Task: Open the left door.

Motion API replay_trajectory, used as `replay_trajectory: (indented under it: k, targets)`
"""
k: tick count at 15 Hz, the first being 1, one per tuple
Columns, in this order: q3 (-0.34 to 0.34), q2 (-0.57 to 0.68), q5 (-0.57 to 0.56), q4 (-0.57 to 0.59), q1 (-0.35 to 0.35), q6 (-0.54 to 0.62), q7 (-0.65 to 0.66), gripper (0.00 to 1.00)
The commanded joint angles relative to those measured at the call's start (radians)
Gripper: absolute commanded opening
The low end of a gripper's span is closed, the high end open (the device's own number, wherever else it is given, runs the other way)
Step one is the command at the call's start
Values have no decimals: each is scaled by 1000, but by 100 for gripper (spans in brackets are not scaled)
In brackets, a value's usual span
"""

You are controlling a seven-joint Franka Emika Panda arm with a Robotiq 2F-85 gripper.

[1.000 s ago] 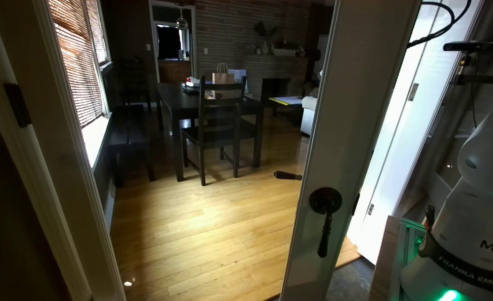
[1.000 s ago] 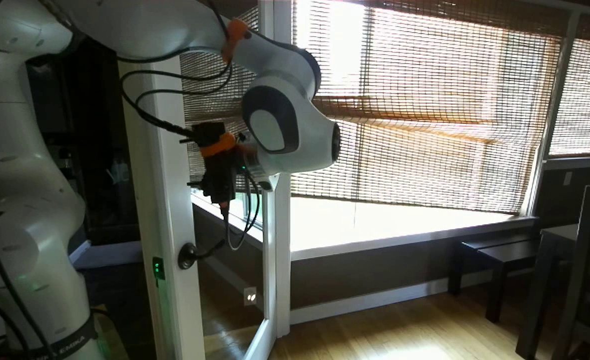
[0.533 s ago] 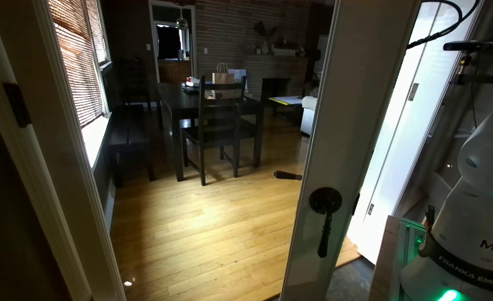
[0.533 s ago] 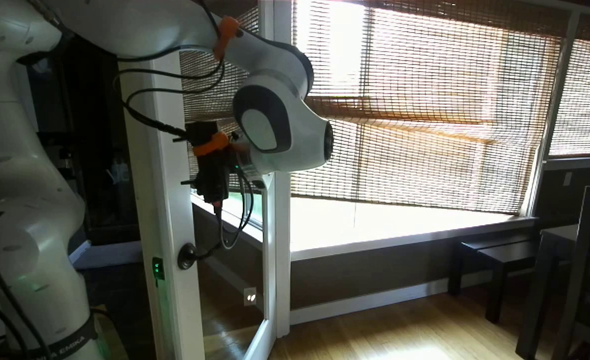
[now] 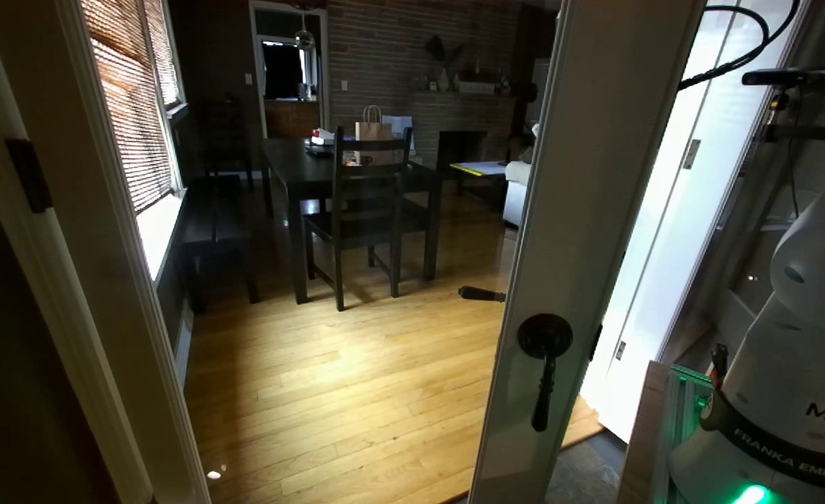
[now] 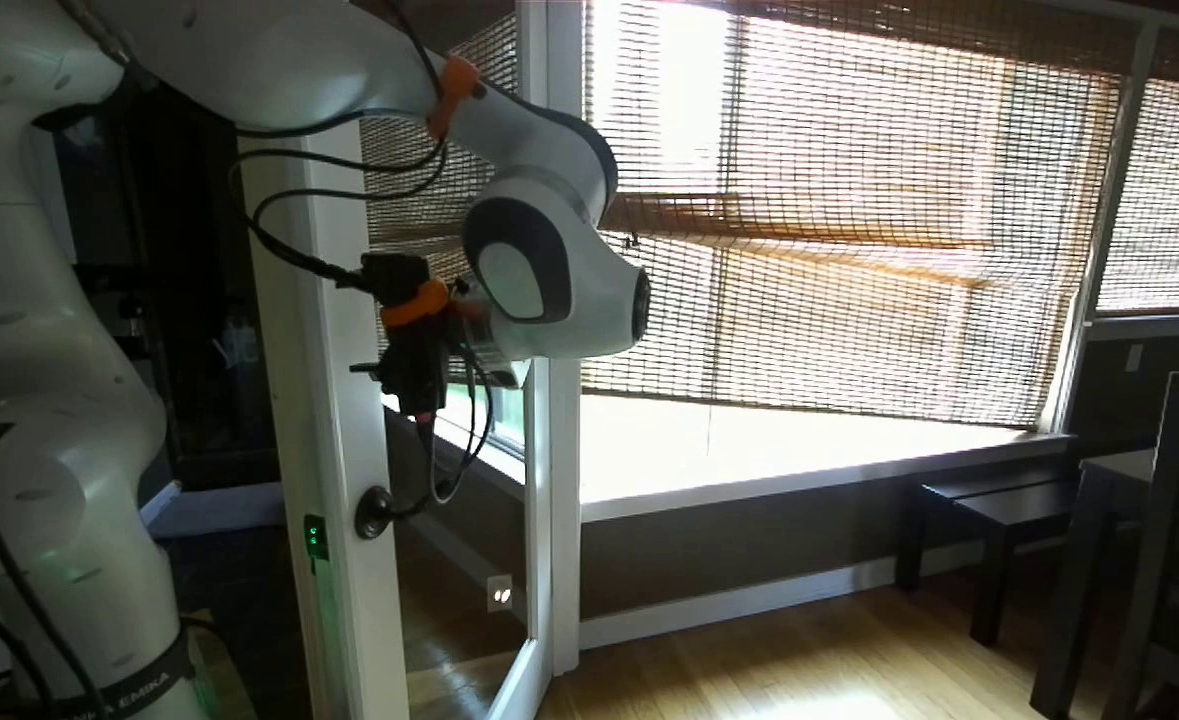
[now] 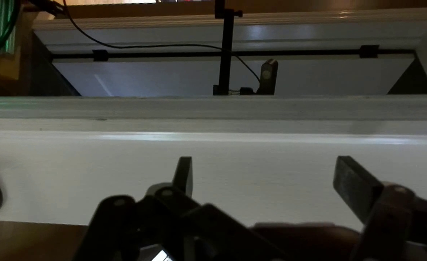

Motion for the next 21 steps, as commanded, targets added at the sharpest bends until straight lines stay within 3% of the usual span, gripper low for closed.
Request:
replay_trajectory:
  k: [1, 13, 21]
  targets:
    - [2, -46, 34, -75, 8, -10, 25, 100]
    - [20, -177, 110, -292, 13, -2, 98, 100]
    - [73, -316, 155, -424, 8, 15, 173, 100]
